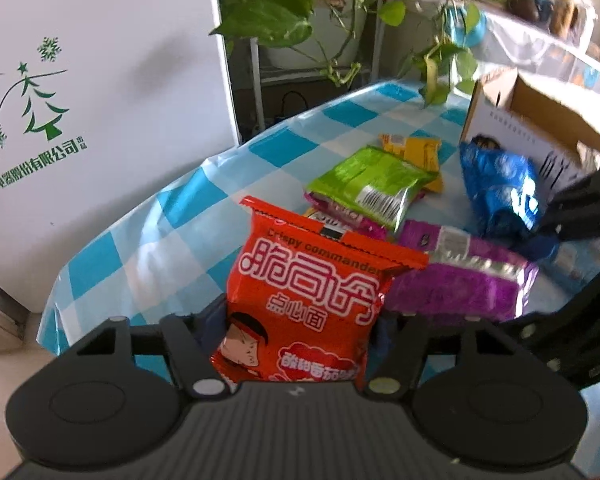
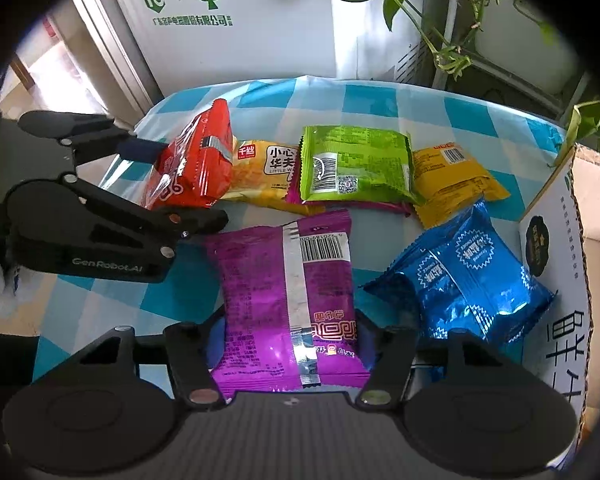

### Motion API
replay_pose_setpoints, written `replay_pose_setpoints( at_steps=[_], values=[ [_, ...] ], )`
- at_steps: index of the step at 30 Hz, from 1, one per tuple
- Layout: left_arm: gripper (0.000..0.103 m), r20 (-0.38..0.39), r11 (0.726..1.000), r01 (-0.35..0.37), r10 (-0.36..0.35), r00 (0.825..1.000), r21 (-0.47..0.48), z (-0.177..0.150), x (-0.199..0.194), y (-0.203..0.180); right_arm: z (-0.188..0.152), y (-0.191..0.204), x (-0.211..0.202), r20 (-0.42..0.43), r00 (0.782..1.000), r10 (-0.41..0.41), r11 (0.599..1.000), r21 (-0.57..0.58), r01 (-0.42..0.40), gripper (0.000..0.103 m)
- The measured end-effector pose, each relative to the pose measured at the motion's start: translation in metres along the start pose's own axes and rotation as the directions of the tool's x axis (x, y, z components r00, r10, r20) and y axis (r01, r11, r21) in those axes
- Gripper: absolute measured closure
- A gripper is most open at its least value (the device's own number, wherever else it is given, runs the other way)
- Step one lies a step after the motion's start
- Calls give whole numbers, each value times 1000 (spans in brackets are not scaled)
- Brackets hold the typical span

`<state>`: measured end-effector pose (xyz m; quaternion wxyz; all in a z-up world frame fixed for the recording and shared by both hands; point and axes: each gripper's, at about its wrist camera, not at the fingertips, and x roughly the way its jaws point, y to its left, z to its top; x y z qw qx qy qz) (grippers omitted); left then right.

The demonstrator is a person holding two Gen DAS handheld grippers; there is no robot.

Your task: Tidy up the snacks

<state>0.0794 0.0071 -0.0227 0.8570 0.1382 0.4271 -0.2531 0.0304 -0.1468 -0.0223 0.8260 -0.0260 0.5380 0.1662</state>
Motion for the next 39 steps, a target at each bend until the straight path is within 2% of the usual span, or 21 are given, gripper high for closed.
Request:
replay_pose_setpoints(
  at_steps=[14,24,39],
  values=[
    [36,-16,989,-78,76,997,-125,-4,-22,-3,-1,0,-16,43,999,8,1000,2,-8,35],
    [36,-26,978,-130,128,991,-165,-13,-36,-10,-1,2,-27,76,997,17,1000,-9,-17,35],
    [36,12,945,-151,162,987,-289,-29,-59,-20,-5,-3,-44,113,993,-14,1000,7,13,35]
  ],
)
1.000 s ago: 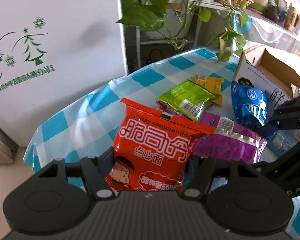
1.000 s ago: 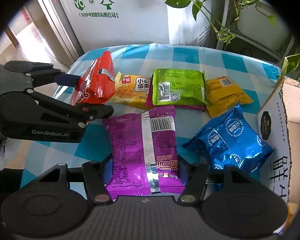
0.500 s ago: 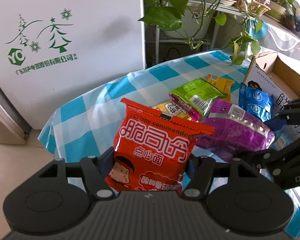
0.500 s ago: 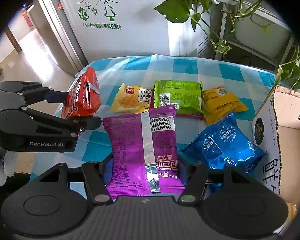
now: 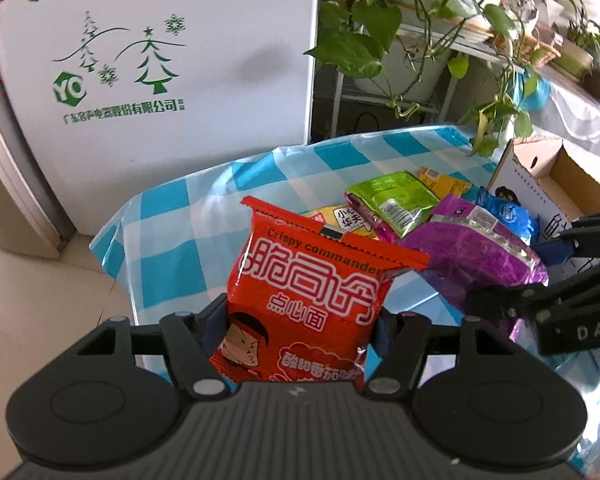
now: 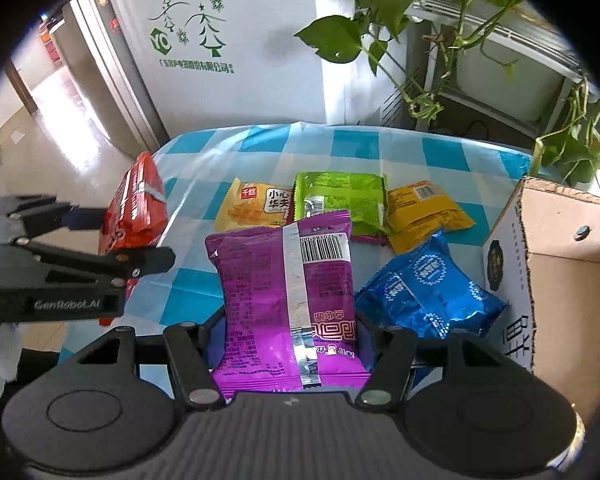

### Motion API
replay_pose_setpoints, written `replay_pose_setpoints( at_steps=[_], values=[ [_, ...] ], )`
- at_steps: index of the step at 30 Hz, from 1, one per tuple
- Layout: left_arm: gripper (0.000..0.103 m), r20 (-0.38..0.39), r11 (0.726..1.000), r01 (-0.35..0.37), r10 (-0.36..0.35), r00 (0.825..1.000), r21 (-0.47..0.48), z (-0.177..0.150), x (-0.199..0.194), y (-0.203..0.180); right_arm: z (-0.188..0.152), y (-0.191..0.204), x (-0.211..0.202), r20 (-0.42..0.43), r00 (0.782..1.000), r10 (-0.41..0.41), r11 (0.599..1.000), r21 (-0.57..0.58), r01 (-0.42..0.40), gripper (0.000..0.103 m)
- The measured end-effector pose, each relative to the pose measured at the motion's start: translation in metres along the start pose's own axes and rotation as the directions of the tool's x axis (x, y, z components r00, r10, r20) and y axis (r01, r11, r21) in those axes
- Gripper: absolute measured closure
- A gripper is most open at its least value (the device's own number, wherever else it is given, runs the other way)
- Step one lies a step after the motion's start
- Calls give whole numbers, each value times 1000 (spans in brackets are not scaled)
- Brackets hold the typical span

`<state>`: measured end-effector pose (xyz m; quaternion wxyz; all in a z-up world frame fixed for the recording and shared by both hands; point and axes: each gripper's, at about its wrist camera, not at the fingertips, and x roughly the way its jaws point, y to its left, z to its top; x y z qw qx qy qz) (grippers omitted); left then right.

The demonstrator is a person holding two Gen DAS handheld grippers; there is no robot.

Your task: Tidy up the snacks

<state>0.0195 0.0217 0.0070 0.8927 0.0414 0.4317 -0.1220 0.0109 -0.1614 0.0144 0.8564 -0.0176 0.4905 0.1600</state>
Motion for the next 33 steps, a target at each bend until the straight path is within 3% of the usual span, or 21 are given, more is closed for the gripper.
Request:
replay_pose_setpoints(
  at_steps=[10,19,33],
  values=[
    [36,25,994,16,-14,1000,-111,-34,-21,-9,-7,-4,-15,23,999,-28,999,26,27,35],
    [36,96,983,14,3,995,-183,-37,-58,-18,-13,-2,-36,67,998,-21,999,41,18,35],
    [36,108,975,-23,48,993,-221,-55,-86,-41,-30,-14,-81,161,987,-4,995,96,-11,35]
  ],
)
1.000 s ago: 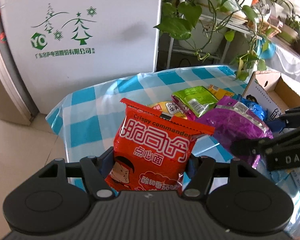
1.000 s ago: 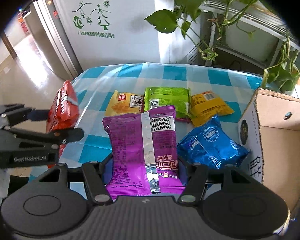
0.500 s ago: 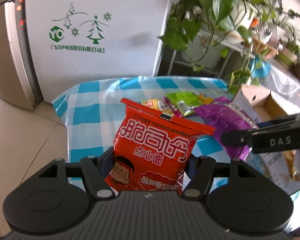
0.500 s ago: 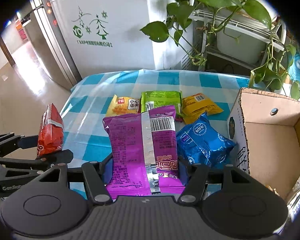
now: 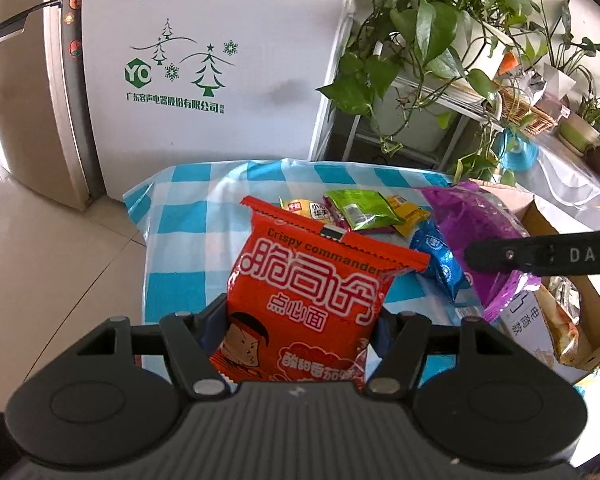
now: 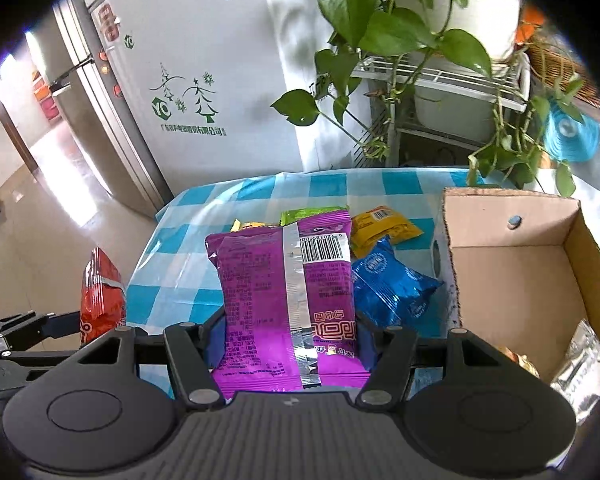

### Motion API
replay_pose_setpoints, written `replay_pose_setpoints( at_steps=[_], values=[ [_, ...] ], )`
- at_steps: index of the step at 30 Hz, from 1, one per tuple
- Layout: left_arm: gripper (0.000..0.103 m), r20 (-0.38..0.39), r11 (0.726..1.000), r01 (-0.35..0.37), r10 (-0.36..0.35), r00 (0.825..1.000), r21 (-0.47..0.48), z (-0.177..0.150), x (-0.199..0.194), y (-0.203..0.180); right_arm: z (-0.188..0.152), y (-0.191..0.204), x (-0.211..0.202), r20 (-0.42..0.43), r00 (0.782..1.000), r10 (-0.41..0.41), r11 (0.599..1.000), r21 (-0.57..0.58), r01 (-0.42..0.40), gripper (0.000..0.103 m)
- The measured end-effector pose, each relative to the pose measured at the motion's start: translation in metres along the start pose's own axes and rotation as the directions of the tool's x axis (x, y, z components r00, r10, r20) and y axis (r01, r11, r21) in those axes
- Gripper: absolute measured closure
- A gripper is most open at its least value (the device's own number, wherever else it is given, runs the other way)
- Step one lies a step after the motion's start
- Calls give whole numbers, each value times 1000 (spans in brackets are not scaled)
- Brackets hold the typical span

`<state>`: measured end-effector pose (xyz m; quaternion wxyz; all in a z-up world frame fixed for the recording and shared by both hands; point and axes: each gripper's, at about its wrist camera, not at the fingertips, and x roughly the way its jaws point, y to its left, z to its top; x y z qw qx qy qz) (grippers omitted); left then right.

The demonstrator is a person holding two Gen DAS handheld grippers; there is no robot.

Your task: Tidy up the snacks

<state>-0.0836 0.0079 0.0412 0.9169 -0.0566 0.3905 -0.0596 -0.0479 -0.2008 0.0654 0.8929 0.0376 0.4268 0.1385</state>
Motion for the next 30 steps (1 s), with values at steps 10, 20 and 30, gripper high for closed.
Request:
replay_pose_setpoints(
  at_steps=[10,20,30],
  values=[
    [36,8,1000,-22,22,1000,-6,3,-9,-19,-4,-17,-22,46,999,-9,1000,27,8,35],
    [36,54,998,49,-51,997,39,28,-14,-76,2,-55,-63,162,986,-38,994,112,20,35],
    [36,41,984,165,-168,985,68,42,-1,-143,0,-104,-100,261,958,-121,971,233,59,35]
  ],
)
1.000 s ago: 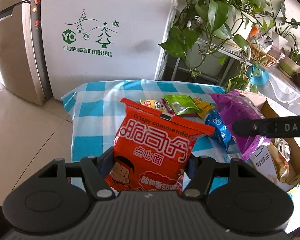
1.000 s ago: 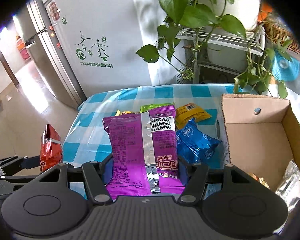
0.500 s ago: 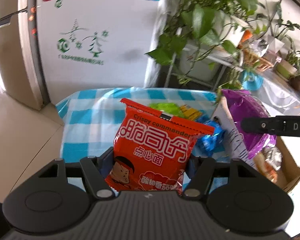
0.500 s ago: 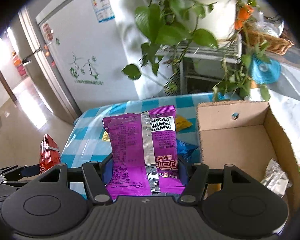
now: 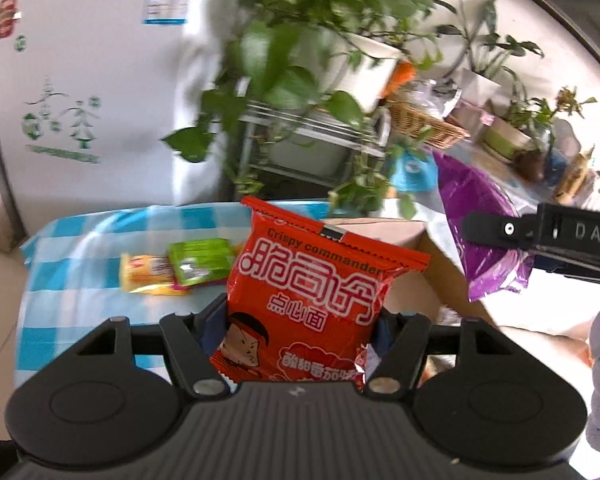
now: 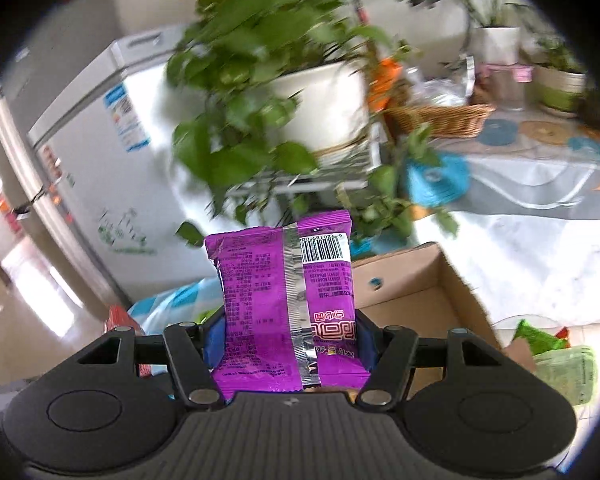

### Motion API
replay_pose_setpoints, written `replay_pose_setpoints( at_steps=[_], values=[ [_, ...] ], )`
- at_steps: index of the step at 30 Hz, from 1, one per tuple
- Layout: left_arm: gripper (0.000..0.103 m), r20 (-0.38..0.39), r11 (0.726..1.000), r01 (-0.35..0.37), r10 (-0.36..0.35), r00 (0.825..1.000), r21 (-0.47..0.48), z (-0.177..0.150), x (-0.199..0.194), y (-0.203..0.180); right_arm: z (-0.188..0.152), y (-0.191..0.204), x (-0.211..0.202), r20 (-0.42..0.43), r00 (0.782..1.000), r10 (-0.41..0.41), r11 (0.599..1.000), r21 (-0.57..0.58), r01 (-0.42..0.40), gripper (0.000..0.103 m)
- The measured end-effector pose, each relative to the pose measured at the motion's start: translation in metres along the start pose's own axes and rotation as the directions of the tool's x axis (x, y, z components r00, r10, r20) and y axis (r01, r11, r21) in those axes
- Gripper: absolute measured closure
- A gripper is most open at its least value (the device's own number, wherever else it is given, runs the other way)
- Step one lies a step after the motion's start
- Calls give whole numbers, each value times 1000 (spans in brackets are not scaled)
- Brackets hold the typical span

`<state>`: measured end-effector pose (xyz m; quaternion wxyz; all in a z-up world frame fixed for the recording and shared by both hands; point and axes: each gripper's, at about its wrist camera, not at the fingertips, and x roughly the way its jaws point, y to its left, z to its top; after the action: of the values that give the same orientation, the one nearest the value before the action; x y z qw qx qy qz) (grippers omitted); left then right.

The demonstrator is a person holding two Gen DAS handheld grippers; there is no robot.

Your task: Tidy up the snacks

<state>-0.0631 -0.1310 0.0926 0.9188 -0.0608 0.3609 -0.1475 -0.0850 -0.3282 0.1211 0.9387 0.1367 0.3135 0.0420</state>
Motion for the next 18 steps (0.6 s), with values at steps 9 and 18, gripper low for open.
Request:
replay_pose_setpoints(
  at_steps=[9,18],
  values=[
    [36,-32,996,90,-90,995,11,4,32,-48,7,-41,-8,29,996,-82,984,160,77,35],
    [35,-61,992,127,-126,990,2,3,59,-78,9,-57,-7,26,994,-105,972,215,97,35]
  ],
)
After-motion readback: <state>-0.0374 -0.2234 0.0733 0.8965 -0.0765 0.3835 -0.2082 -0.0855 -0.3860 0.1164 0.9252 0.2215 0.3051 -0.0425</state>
